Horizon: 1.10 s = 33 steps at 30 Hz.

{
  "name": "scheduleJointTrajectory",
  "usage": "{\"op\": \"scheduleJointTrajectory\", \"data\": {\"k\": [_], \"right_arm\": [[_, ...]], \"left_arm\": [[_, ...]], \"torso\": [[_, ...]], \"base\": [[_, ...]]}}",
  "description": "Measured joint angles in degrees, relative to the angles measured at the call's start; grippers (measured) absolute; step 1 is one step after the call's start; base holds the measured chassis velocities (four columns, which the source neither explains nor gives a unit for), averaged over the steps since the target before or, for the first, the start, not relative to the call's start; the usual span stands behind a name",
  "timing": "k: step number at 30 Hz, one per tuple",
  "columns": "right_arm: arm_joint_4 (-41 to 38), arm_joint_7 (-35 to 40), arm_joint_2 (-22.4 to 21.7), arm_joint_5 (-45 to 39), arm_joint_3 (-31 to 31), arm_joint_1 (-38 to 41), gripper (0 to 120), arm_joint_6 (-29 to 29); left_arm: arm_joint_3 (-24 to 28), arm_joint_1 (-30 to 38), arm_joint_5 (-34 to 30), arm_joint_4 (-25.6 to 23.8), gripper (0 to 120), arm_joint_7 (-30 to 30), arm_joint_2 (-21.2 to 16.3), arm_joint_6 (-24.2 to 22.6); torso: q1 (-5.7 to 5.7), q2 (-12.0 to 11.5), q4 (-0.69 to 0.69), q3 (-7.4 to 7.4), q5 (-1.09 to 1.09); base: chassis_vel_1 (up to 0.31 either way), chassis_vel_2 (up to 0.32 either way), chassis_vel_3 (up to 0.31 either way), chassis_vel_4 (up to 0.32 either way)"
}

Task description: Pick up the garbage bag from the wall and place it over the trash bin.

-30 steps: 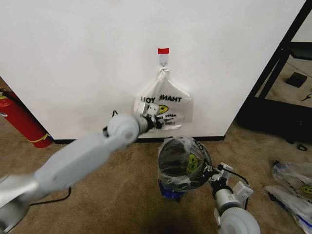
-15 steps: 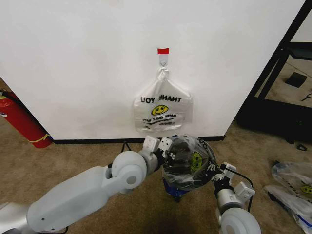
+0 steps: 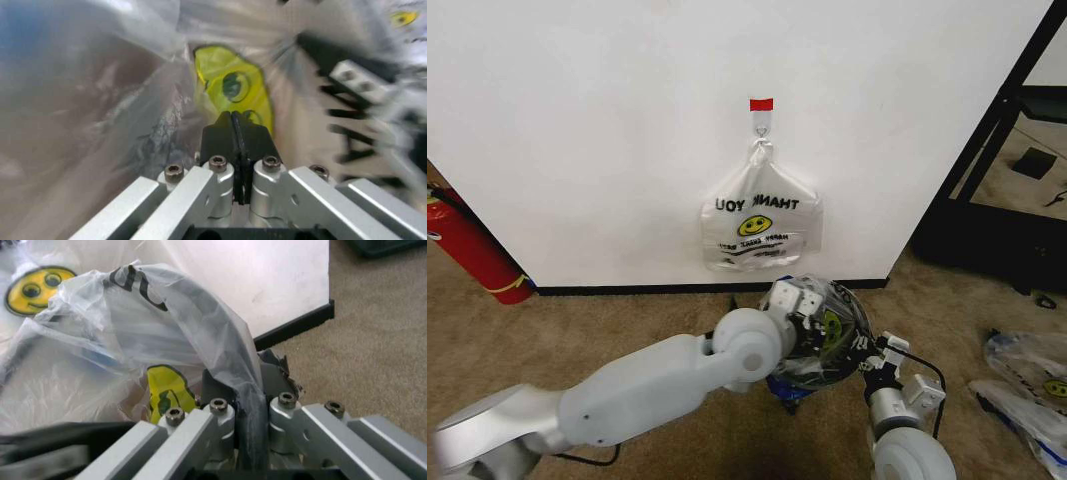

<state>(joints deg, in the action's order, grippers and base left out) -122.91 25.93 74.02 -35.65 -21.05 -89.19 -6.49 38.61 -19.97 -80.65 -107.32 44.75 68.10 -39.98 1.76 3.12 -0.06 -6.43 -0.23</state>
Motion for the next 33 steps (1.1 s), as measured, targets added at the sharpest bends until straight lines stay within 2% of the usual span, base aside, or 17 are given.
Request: {"op": "scheduleJointTrajectory", "data": {"k": [6, 15, 23, 33], "right_arm": [[-0.74, -0.63, -0.02, 0.76, 0.08, -1.16, 1, 0.5], [-0.94, -0.98, -0.12, 1.02, 0.33, -1.28, 1, 0.75], [-0.6, -1.37, -0.07, 1.51, 0.66, -1.33, 1, 0.97], [-0.66, -1.7, 0.04, 1.97, 0.95, -1.89, 1, 1.16]], "left_arm": [[2.84, 0.46, 4.18, 5.99, 0, 0.56, 2.38, -0.55], [4.92, 1.56, 5.99, 13.79, 0, 1.17, 5.44, -1.29], [7.34, 2.57, 6.72, 17.21, 0, 1.21, 6.9, -1.83], [7.98, 2.63, 6.35, 20.01, 0, 2.43, 8.4, -1.43]], "torso": [[0.0, 0.0, 0.0, 0.0, 0.0], [0.0, 0.0, 0.0, 0.0, -0.01], [0.0, 0.0, 0.01, 0.0, -0.01], [0.0, 0.0, 0.0, 0.0, -0.01]], "base": [[0.0, 0.0, 0.0, 0.0], [0.0, 0.0, 0.0, 0.0], [0.0, 0.0, 0.0, 0.0], [0.0, 0.0, 0.0, 0.0]]}}
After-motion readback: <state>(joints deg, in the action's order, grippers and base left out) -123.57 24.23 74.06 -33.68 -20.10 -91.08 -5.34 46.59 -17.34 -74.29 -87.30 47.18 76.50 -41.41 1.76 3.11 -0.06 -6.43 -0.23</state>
